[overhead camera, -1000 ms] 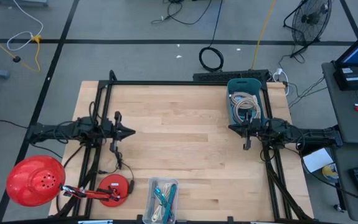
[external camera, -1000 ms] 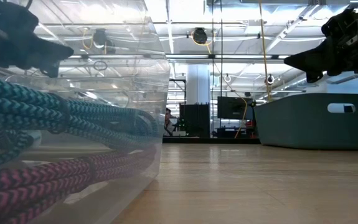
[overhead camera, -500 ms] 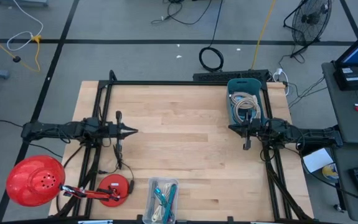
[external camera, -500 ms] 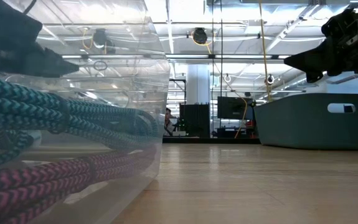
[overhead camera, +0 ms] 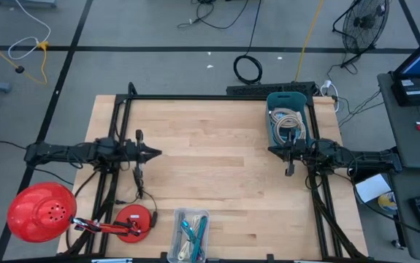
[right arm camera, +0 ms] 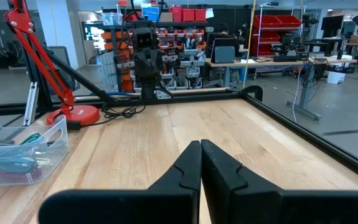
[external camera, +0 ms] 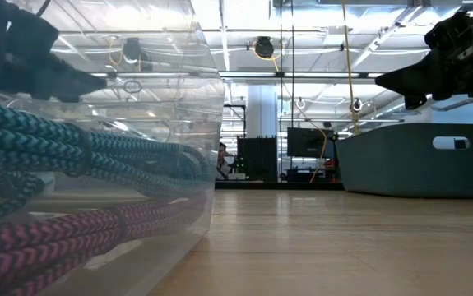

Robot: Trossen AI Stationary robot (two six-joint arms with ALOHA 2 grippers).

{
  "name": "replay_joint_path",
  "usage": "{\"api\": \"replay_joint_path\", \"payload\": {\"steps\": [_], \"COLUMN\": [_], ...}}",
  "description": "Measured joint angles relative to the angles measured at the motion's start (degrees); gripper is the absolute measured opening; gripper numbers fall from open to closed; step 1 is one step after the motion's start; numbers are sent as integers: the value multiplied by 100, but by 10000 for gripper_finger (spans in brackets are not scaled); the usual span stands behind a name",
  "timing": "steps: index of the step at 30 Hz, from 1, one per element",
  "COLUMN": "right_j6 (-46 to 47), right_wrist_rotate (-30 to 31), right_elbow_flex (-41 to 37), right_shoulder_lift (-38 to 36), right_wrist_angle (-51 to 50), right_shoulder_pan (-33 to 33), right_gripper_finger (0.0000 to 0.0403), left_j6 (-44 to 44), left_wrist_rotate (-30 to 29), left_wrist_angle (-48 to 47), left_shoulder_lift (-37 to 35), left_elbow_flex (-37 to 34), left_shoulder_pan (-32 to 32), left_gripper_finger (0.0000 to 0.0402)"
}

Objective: Pick & Place USB Port
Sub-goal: Return to Home Position

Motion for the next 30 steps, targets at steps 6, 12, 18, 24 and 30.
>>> {"api": "replay_joint_path", "payload": {"steps": [6, 12, 18, 24, 30], "right_j6": [-1, 1, 0, 1, 1], "right_wrist_rotate": [0, 1, 0, 0, 2], "right_elbow_flex": [1, 1, 1, 2, 0], "right_shoulder_lift": [0, 0, 0, 0, 0], "right_wrist_angle": [0, 2, 2, 2, 2], "right_shoulder_pan": [0, -1, 0, 1, -1], "right_gripper_finger": [0, 0, 0, 0, 0], "left_j6": [-735, -1201, -1987, -2653, -2686], "left_wrist_rotate": [4, 31, -148, -969, -1121], "left_wrist_angle": [421, -108, -650, -292, -195], "left_shoulder_lift": [-11, -11, -10, 0, 2], "left_elbow_flex": [7, 247, 297, 160, 157], "left_shoulder_pan": [0, -2, -4, -4, -4], "left_gripper_finger": [26, 26, 26, 26, 26]}}
